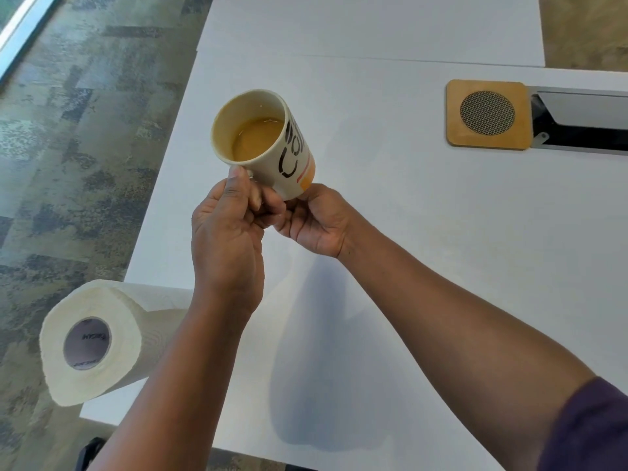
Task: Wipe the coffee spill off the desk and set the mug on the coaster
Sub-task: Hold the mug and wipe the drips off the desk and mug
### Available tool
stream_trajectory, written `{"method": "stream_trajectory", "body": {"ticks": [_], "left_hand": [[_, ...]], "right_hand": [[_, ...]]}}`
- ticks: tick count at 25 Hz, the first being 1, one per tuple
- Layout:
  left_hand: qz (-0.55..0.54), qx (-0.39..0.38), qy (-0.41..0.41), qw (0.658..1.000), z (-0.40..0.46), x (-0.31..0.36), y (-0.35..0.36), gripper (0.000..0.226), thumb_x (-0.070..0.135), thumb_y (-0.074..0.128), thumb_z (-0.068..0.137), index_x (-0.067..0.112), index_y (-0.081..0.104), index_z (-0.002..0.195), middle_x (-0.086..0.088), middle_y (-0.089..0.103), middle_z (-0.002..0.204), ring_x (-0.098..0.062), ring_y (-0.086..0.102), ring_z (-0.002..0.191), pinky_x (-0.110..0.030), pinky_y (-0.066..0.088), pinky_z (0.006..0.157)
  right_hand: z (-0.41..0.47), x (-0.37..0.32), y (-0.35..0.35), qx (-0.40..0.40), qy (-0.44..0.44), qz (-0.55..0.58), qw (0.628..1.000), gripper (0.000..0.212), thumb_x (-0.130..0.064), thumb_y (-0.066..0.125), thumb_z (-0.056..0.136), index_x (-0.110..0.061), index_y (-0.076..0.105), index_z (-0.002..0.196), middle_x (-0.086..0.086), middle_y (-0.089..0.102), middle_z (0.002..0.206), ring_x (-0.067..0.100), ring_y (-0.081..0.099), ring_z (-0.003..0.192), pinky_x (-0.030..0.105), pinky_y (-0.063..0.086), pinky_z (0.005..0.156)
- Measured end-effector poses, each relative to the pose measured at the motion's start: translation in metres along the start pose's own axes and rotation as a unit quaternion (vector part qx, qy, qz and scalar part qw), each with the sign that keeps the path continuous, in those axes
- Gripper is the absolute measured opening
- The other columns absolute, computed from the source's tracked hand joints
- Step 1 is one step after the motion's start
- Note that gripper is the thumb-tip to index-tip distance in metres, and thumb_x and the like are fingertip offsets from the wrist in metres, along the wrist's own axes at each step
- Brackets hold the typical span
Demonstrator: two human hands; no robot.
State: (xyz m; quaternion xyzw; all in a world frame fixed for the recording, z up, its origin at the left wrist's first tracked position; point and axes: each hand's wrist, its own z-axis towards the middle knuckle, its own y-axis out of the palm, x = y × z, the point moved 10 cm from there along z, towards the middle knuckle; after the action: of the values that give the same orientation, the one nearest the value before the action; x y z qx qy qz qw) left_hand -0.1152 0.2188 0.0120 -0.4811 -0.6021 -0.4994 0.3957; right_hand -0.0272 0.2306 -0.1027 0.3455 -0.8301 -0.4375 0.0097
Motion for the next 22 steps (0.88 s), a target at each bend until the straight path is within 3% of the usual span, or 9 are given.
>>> {"method": "stream_trajectory", "body": {"ticks": [2, 4, 11, 13, 17, 22], "left_hand": [[0.005, -0.005, 0.0, 1.0, -0.001, -0.001, 0.0, 0.042, 0.024, 0.04, 0.109, 0.014, 0.049, 0.069, -0.004, 0.061, 0.069, -0.022, 0.056, 0.076, -0.032, 0.049, 0.076], [0.011, -0.008, -0.003, 1.0, -0.002, -0.002, -0.001, 0.043, 0.026, 0.041, 0.108, 0.015, 0.05, 0.068, -0.004, 0.062, 0.07, -0.025, 0.055, 0.077, -0.033, 0.047, 0.077], [0.025, 0.0, -0.004, 1.0, -0.005, -0.005, -0.003, 0.043, 0.028, 0.041, 0.108, 0.018, 0.053, 0.068, -0.003, 0.065, 0.071, -0.026, 0.056, 0.079, -0.03, 0.05, 0.075], [0.03, -0.002, -0.003, 1.0, -0.006, -0.007, -0.003, 0.043, 0.028, 0.042, 0.108, 0.018, 0.053, 0.068, -0.002, 0.065, 0.071, -0.026, 0.056, 0.079, -0.03, 0.049, 0.074], [0.034, 0.004, -0.005, 0.999, -0.004, -0.009, -0.005, 0.042, 0.028, 0.041, 0.109, 0.018, 0.053, 0.07, -0.002, 0.065, 0.072, -0.025, 0.056, 0.079, -0.031, 0.049, 0.075], [0.03, 0.013, -0.007, 0.999, -0.001, -0.011, -0.008, 0.042, 0.028, 0.042, 0.108, 0.019, 0.054, 0.069, 0.0, 0.066, 0.071, -0.022, 0.057, 0.078, -0.033, 0.048, 0.076]], "right_hand": [[0.004, -0.012, 0.003, -0.002, -0.01, 0.002, 1.0, 0.035, 0.002, 0.043, 0.099, 0.008, 0.055, 0.131, 0.025, 0.057, 0.117, 0.031, 0.052, 0.107, 0.034, 0.042, 0.099], [0.007, -0.023, 0.005, -0.011, -0.021, 0.015, 1.0, 0.038, 0.001, 0.044, 0.1, 0.005, 0.052, 0.137, 0.026, 0.056, 0.125, 0.034, 0.052, 0.115, 0.041, 0.038, 0.111], [0.001, -0.048, -0.008, -0.025, -0.066, 0.006, 0.997, 0.022, -0.002, 0.063, 0.09, 0.002, 0.066, 0.111, 0.022, 0.064, 0.119, 0.031, 0.061, 0.111, 0.044, 0.042, 0.114], [-0.003, -0.049, -0.014, -0.027, -0.077, 0.012, 0.997, 0.024, 0.0, 0.068, 0.082, 0.001, 0.069, 0.106, 0.02, 0.067, 0.111, 0.027, 0.064, 0.101, 0.037, 0.047, 0.107], [-0.011, -0.048, -0.029, -0.021, -0.09, -0.001, 0.996, 0.014, 0.0, 0.056, 0.095, -0.005, 0.066, 0.103, 0.012, 0.061, 0.096, 0.015, 0.058, 0.075, 0.023, 0.053, 0.067], [-0.021, -0.033, -0.037, -0.034, -0.089, -0.023, 0.995, 0.015, 0.002, 0.052, 0.096, -0.007, 0.064, 0.099, 0.007, 0.061, 0.084, 0.014, 0.057, 0.071, 0.022, 0.052, 0.068]]}}
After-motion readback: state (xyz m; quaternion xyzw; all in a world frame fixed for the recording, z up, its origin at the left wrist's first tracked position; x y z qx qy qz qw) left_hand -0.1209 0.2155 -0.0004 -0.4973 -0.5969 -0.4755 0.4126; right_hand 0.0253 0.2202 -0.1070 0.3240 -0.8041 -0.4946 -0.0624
